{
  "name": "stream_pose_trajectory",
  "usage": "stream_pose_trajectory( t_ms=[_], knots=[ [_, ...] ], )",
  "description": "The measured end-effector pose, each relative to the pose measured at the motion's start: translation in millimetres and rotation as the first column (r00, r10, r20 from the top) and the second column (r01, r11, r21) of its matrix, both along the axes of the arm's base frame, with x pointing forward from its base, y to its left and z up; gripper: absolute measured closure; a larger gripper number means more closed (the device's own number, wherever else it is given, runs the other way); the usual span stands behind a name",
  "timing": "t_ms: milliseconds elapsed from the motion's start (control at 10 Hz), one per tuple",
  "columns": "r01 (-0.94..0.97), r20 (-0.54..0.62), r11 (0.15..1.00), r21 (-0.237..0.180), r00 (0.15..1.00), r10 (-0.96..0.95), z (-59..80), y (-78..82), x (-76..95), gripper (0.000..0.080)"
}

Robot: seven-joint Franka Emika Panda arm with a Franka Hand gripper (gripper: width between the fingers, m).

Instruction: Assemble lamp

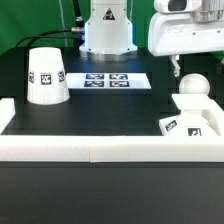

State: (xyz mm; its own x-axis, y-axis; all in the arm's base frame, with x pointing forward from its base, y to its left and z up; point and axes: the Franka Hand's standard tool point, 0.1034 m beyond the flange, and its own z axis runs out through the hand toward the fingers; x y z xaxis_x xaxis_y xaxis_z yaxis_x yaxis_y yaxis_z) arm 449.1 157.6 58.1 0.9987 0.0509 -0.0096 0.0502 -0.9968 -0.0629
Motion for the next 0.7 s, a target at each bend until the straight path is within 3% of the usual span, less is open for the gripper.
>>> stream_pose_trajectory(
  t_ms=[700],
  knots=[
    [-0.048,-0.422,0.998,-0.051,0.906,0.022,-0.1,1.6,-1.4,0.0101]
  ],
)
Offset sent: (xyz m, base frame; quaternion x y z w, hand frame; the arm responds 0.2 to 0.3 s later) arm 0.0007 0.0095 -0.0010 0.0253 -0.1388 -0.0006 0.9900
